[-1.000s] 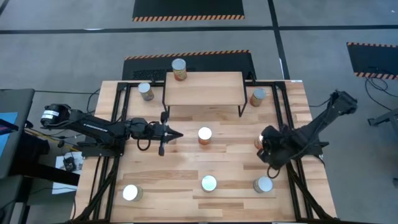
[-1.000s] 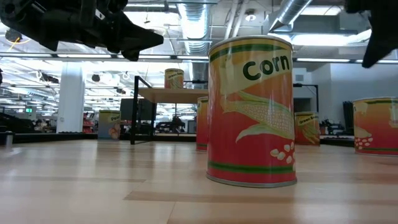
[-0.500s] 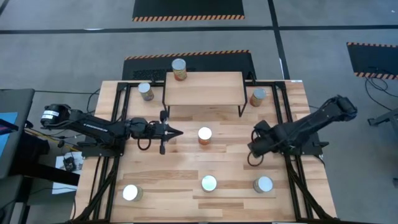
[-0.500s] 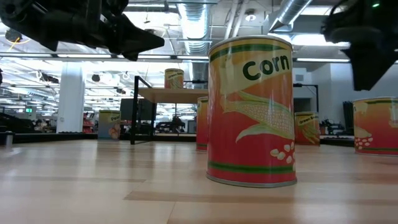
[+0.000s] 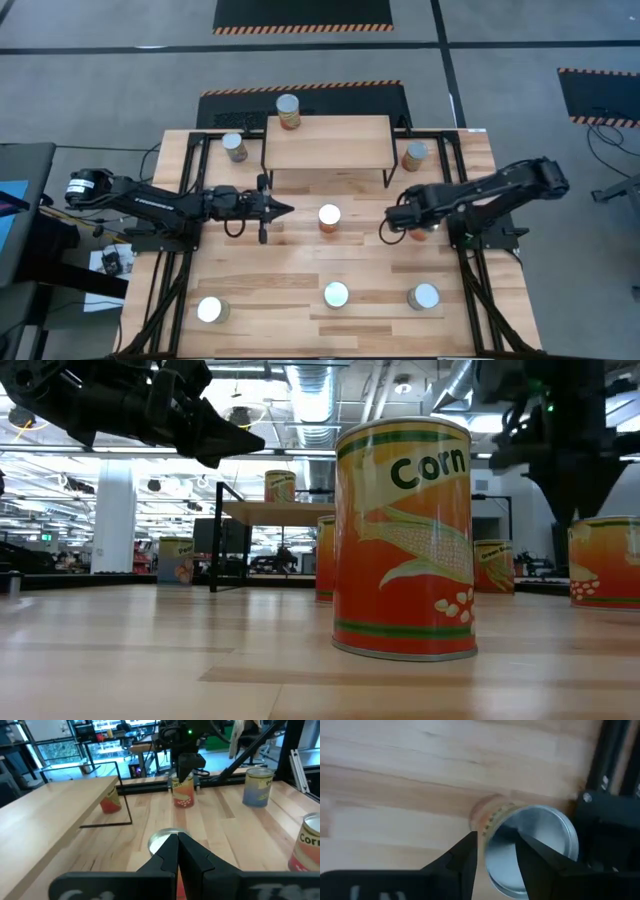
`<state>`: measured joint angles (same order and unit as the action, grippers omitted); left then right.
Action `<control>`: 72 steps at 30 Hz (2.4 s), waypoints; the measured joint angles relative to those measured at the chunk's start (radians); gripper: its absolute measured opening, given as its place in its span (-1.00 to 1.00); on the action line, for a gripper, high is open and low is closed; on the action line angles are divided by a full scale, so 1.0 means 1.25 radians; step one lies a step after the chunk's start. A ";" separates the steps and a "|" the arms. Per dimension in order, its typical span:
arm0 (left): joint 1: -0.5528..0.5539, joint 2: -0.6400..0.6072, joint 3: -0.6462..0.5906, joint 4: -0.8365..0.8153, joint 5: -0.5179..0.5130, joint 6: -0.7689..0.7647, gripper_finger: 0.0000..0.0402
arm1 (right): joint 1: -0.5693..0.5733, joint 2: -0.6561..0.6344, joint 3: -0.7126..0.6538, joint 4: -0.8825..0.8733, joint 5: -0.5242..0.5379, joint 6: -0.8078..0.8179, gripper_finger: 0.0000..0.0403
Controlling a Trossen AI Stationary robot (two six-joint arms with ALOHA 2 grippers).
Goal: Pick and place cans onto a shelf
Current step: Put the top canned corn on the shelf
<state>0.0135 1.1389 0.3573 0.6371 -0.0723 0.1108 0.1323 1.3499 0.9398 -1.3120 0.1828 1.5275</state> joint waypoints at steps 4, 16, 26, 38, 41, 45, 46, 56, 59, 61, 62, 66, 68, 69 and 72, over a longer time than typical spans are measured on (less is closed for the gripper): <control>0.000 0.000 0.000 -0.004 0.000 0.000 -1.00 | -0.003 0.034 0.002 -0.020 -0.011 0.020 -0.13; 0.000 0.000 0.000 -0.015 0.001 0.006 -1.00 | -0.003 0.051 0.001 -0.020 0.005 -0.028 -0.47; 0.000 0.000 0.000 -0.015 0.002 0.006 -1.00 | -0.001 0.051 0.010 -0.017 0.037 -0.124 -0.95; 0.000 0.000 0.000 -0.015 0.005 0.003 -1.00 | 0.079 0.052 0.224 0.077 0.044 -0.349 -0.96; 0.004 0.000 0.000 -0.011 0.006 0.004 -1.00 | 0.085 0.052 0.298 0.134 0.088 -0.454 -0.96; 0.014 0.000 0.000 -0.005 0.006 0.004 -1.00 | 0.056 0.052 0.385 0.219 0.154 -0.629 -0.97; 0.017 0.000 0.000 -0.002 0.008 0.004 -1.00 | 0.044 0.052 0.404 0.237 0.166 -0.676 -0.97; 0.053 -0.001 0.001 0.029 0.094 0.000 -1.00 | -0.167 0.212 0.686 0.298 0.145 -1.215 -0.98; 0.060 -0.001 0.001 0.028 0.095 -0.003 -1.00 | -0.229 0.291 0.790 0.293 0.085 -1.385 -0.98; 0.061 -0.001 0.001 0.027 0.095 -0.003 -1.00 | -0.268 0.339 0.859 0.271 0.061 -1.481 -0.98; 0.061 -0.001 0.001 0.024 0.095 -0.004 -1.00 | -0.286 0.364 0.894 0.260 0.050 -1.529 -0.98; 0.061 -0.001 0.001 0.024 0.095 -0.006 -1.00 | -0.352 0.461 1.011 0.194 0.025 -1.682 -0.98; 0.060 -0.001 0.001 0.025 0.095 -0.006 -1.00 | -0.382 0.501 1.056 0.163 0.022 -1.737 -0.98; 0.061 -0.001 0.001 0.024 0.095 -0.006 -1.00 | -0.396 0.520 1.075 0.145 0.022 -1.758 -0.98; 0.060 -0.001 0.001 0.025 0.095 -0.006 -1.00 | -0.428 0.565 1.109 0.120 0.019 -1.801 -0.98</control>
<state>0.0891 1.1381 0.3584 0.6678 0.0463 0.1036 -0.4031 2.0567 2.3257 -1.1625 0.2070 -0.7243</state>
